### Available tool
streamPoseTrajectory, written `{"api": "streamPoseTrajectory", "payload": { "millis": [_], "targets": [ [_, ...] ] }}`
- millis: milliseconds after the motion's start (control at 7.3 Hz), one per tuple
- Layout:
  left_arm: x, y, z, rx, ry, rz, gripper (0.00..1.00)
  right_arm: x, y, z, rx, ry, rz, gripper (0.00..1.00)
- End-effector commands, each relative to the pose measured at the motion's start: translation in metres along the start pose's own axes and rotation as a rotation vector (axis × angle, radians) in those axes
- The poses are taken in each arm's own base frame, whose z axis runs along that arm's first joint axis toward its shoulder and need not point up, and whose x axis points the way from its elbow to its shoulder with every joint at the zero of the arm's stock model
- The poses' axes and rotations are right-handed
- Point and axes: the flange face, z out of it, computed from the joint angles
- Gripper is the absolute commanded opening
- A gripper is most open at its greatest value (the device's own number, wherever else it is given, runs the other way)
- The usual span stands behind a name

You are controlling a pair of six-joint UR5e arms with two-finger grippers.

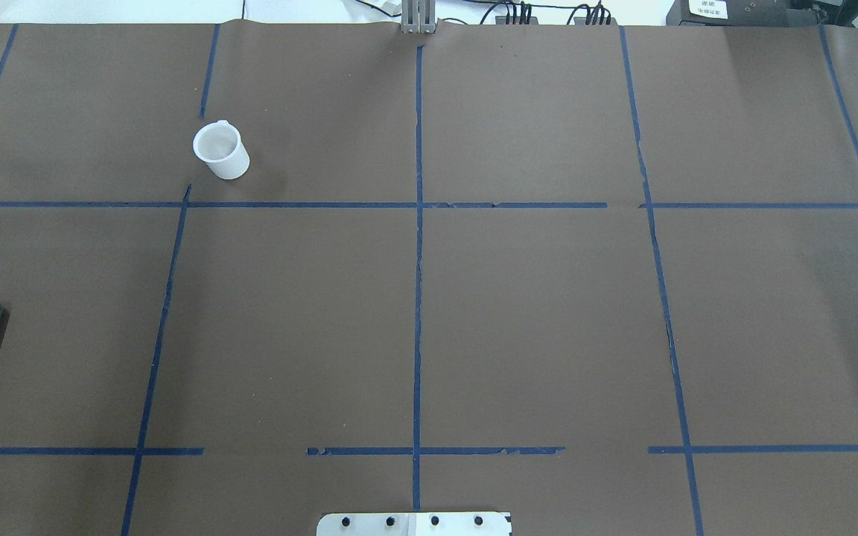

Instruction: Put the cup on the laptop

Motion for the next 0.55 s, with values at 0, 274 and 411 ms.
{"api": "streamPoseTrajectory", "payload": {
  "millis": [0,274,411],
  "targets": [
    [0.001,0.0,0.0,-0.001,0.002,0.002,1.0,0.0,0.0,0.0,0.0,0.0,0.0,1.0],
    [0.002,-0.001,-0.001,0.003,0.01,0.0,1.0,0.0,0.0,0.0,0.0,0.0,0.0,1.0],
    [0.016,-0.007,-0.015,0.032,0.005,0.032,1.0,0.0,0.0,0.0,0.0,0.0,0.0,1.0]
  ]
}}
